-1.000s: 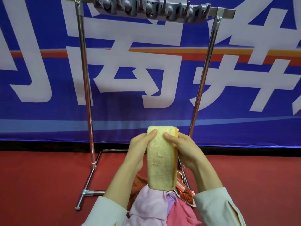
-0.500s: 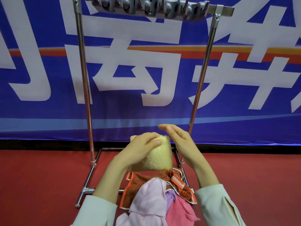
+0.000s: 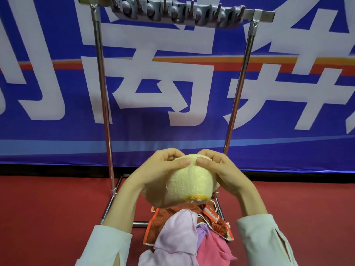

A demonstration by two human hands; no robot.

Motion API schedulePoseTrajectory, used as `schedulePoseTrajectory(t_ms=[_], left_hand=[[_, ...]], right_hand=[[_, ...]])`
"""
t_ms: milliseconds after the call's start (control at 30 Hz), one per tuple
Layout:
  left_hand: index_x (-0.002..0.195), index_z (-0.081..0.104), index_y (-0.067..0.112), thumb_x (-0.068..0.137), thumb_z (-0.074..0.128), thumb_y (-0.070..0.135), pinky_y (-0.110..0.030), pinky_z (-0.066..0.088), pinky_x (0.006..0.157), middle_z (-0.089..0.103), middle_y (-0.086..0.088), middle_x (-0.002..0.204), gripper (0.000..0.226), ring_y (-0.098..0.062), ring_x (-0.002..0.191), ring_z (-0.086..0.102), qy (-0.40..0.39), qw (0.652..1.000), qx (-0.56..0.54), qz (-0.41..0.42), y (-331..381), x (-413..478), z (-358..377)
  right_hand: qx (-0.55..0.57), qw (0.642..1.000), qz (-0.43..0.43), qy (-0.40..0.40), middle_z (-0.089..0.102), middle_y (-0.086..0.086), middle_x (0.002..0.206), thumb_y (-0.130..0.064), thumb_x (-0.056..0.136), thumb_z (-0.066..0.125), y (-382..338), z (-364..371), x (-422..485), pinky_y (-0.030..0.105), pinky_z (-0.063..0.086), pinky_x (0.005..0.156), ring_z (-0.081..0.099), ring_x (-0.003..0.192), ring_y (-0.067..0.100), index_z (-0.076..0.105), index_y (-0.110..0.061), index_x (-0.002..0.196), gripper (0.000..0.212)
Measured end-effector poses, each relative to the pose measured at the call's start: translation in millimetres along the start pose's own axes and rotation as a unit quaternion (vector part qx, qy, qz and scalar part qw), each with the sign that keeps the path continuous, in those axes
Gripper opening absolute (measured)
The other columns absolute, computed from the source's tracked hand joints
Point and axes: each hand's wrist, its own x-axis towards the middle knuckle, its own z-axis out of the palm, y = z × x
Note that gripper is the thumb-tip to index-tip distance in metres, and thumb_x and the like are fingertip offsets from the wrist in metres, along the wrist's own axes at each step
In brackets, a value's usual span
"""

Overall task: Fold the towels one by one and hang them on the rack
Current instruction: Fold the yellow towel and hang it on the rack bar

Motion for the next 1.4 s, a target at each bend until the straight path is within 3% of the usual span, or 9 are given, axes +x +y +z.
schedulePoseTrajectory(t_ms=[167, 267, 467, 533, 733, 867, 1067, 1267, 1400], left_hand=[[0.089, 0.064, 0.000, 0.073, 0.067, 0.064, -0.030, 0.041, 0.069, 0.061, -0.004, 0.080, 0.066, -0.015, 0.073, 0.055, -0.009, 0.998, 0.031, -0.054, 11.8, -8.4, -20.2], [0.079, 0.063, 0.008, 0.081, 0.064, 0.047, -0.025, 0.039, 0.064, 0.057, 0.001, 0.072, 0.039, -0.010, 0.066, 0.051, 0.014, 0.999, 0.019, -0.027, 36.7, -9.8, -40.4], [0.103, 0.072, 0.017, 0.081, 0.062, 0.047, -0.039, 0.046, 0.087, 0.069, -0.005, 0.100, 0.038, -0.022, 0.092, 0.061, 0.062, 0.998, 0.012, 0.025, 102.6, -2.1, -103.2], [0.107, 0.072, 0.020, 0.079, 0.062, 0.047, -0.043, 0.047, 0.093, 0.069, -0.009, 0.108, 0.039, -0.025, 0.100, 0.061, 0.081, 0.995, -0.005, 0.053, 128.8, 3.7, -122.2], [0.118, 0.064, 0.014, 0.083, 0.064, 0.047, -0.033, 0.052, 0.078, 0.069, -0.010, 0.108, 0.048, -0.021, 0.096, 0.065, 0.089, 0.994, 0.004, 0.066, 183.1, 22.6, -185.3], [0.115, 0.065, 0.009, 0.081, 0.063, 0.038, -0.034, 0.051, 0.076, 0.069, -0.011, 0.096, 0.045, -0.021, 0.084, 0.065, 0.085, 0.995, -0.038, 0.033, 191.3, 35.8, -232.1], [0.098, 0.064, 0.009, 0.099, 0.044, 0.021, -0.026, 0.053, 0.050, 0.068, -0.005, 0.064, 0.022, -0.015, 0.056, 0.066, 0.141, 0.960, -0.218, 0.107, 197.7, 84.3, -259.2], [0.070, 0.066, 0.010, 0.098, 0.043, 0.021, -0.028, 0.054, 0.059, 0.063, -0.005, 0.060, 0.038, -0.016, 0.054, 0.064, 0.212, 0.938, -0.257, 0.100, 185.0, 136.3, -291.4], [0.067, 0.062, 0.012, 0.098, 0.041, 0.019, -0.028, 0.051, 0.058, 0.062, -0.004, 0.056, 0.038, -0.015, 0.049, 0.064, 0.240, 0.935, -0.239, 0.103, 188.5, 155.5, -301.3]], right_hand=[[0.030, 0.999, -0.008, 0.023, 0.066, 0.005, 0.082, -0.030, 0.080, 0.072, -17.9, 17.8, 12.0, 0.023, 0.052, 0.062, 0.063, 0.073, 0.014, 0.064, -0.010, 0.090, 0.025], [-0.009, 0.999, -0.016, 0.031, 0.067, 0.005, 0.083, -0.037, 0.077, 0.074, -44.3, 25.7, 28.5, 0.026, 0.051, 0.064, 0.063, 0.076, 0.016, 0.063, -0.010, 0.089, 0.032], [-0.067, 0.994, -0.017, -0.081, 0.067, 0.003, 0.092, -0.036, 0.084, 0.063, -132.2, 19.2, 76.9, 0.027, 0.051, 0.075, 0.064, 0.083, 0.014, 0.065, -0.008, 0.110, 0.038], [-0.057, 0.993, -0.035, -0.099, 0.066, 0.002, 0.092, -0.030, 0.089, 0.060, -160.2, 20.7, 96.0, 0.025, 0.051, 0.074, 0.062, 0.084, 0.014, 0.064, -0.010, 0.110, 0.029], [-0.022, 0.989, -0.119, -0.087, 0.064, 0.010, 0.101, -0.019, 0.094, 0.058, -227.2, 37.4, 161.9, 0.030, 0.053, 0.074, 0.062, 0.087, 0.020, 0.058, -0.006, 0.122, 0.031], [-0.003, 0.988, -0.128, -0.091, 0.066, 0.011, 0.100, -0.015, 0.096, 0.052, -245.5, 43.1, 208.7, 0.031, 0.054, 0.077, 0.064, 0.085, 0.020, 0.058, -0.007, 0.123, 0.029], [0.054, 0.991, -0.117, -0.033, 0.066, 0.017, 0.109, -0.015, 0.098, 0.053, -245.9, 62.2, 289.2, 0.038, 0.054, 0.082, 0.064, 0.094, 0.025, 0.059, -0.010, 0.128, 0.031], [0.136, 0.986, -0.095, -0.001, 0.068, 0.011, 0.102, -0.015, 0.098, 0.052, -248.5, 85.3, 347.5, 0.042, 0.051, 0.088, 0.064, 0.093, 0.024, 0.060, -0.010, 0.123, 0.027], [0.166, 0.982, -0.091, 0.028, 0.067, 0.013, 0.114, -0.017, 0.096, 0.057, -252.5, 89.4, 378.6, 0.042, 0.052, 0.090, 0.063, 0.107, 0.028, 0.061, -0.012, 0.125, 0.030]])
